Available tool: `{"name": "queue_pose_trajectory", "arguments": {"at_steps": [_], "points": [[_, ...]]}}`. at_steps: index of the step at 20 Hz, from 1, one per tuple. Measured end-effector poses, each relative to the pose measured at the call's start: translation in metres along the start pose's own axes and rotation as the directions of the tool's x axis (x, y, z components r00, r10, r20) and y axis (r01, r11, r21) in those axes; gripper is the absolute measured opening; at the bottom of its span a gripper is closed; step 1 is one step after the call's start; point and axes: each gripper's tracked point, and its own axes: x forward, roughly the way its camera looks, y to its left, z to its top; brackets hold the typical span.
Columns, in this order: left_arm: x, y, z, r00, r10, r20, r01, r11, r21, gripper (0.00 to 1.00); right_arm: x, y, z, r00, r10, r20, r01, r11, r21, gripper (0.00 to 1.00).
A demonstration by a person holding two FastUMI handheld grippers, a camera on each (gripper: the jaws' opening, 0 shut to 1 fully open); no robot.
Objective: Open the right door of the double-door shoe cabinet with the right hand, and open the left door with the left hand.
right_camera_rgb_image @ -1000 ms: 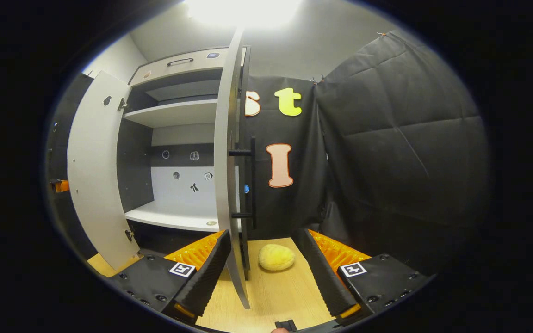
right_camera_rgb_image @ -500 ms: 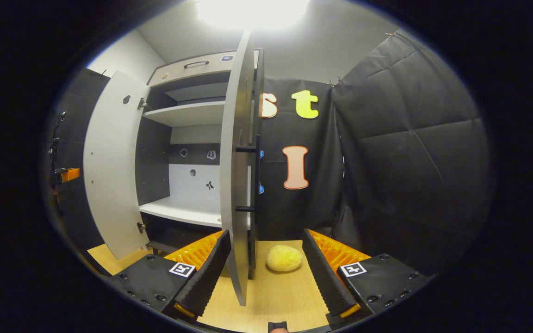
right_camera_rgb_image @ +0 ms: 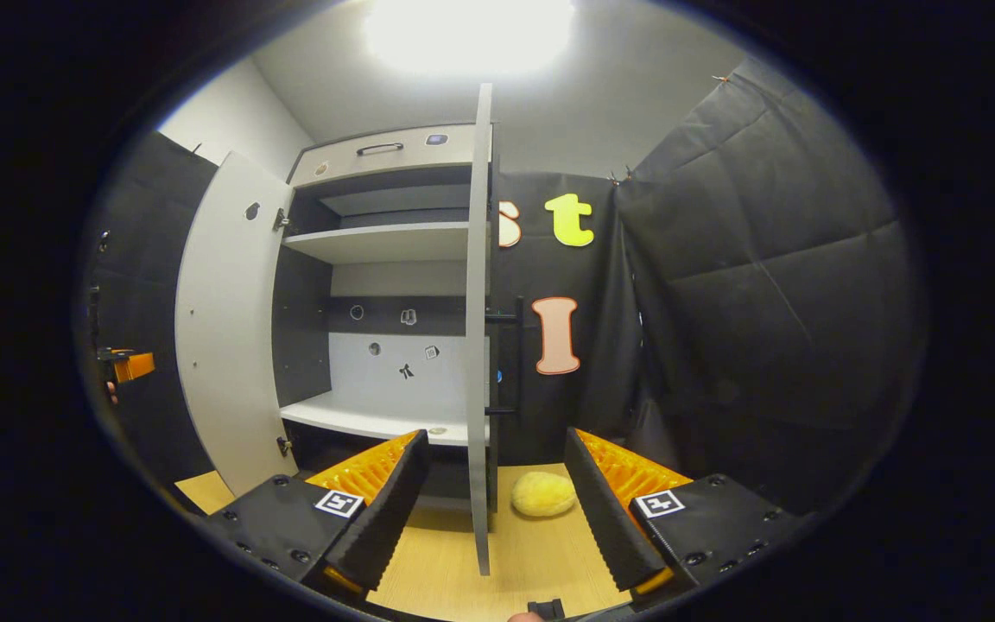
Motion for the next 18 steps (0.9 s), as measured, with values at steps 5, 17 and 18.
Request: {"name": "queue_pose_trajectory", "arguments": {"at_steps": [5, 17, 18], "points": [[-0.02, 0.019, -0.003, 1.0, 0.01, 0.015, -0.01, 0.999, 0.032, 0.87, -0.029, 0.014, 0.002, 0.999, -0.011, 0.036, 0.011, 1.0, -0.02, 0.98], [-0.049, 0.021, -0.014, 0.998, -0.043, 0.034, 0.041, 0.996, 0.076, 0.87, -0.062, 0.034, -0.001, 0.999, -0.018, 0.05, 0.019, 0.999, -0.027, 0.98], [-0.05, 0.022, -0.015, 0.999, -0.043, 0.029, 0.041, 0.996, 0.079, 0.87, -0.063, 0.035, -0.001, 0.999, -0.017, 0.05, 0.018, 1.0, -0.026, 0.98]]}}
